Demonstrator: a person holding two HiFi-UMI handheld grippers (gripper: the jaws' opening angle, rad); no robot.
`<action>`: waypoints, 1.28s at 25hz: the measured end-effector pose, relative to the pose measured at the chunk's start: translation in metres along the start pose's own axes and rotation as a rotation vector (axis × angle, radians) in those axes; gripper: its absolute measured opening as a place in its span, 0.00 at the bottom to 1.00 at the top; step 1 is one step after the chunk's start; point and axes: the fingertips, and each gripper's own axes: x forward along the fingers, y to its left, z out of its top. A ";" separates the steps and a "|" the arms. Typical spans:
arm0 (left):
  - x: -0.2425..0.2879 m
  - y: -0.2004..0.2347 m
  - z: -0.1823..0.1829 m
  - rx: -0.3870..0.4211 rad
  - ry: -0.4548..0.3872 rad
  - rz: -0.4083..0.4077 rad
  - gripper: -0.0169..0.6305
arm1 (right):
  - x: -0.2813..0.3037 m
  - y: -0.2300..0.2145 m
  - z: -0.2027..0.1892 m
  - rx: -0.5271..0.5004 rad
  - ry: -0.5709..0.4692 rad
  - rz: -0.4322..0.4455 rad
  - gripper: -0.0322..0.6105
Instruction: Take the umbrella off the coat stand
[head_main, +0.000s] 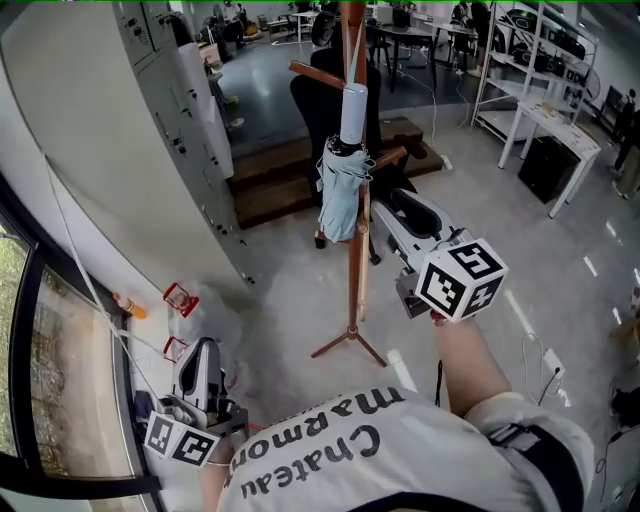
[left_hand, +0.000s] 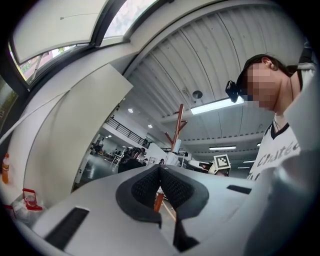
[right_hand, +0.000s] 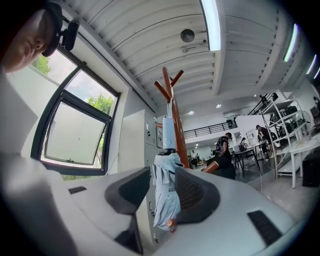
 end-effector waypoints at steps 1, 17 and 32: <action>0.001 0.004 0.000 0.001 -0.001 0.012 0.06 | 0.004 -0.004 0.006 0.002 -0.019 0.003 0.29; -0.027 0.053 0.015 0.038 -0.046 0.238 0.06 | 0.075 -0.006 0.063 -0.057 -0.125 0.093 0.30; -0.030 0.063 0.018 0.062 -0.055 0.318 0.06 | 0.101 -0.017 0.062 0.010 -0.153 0.075 0.30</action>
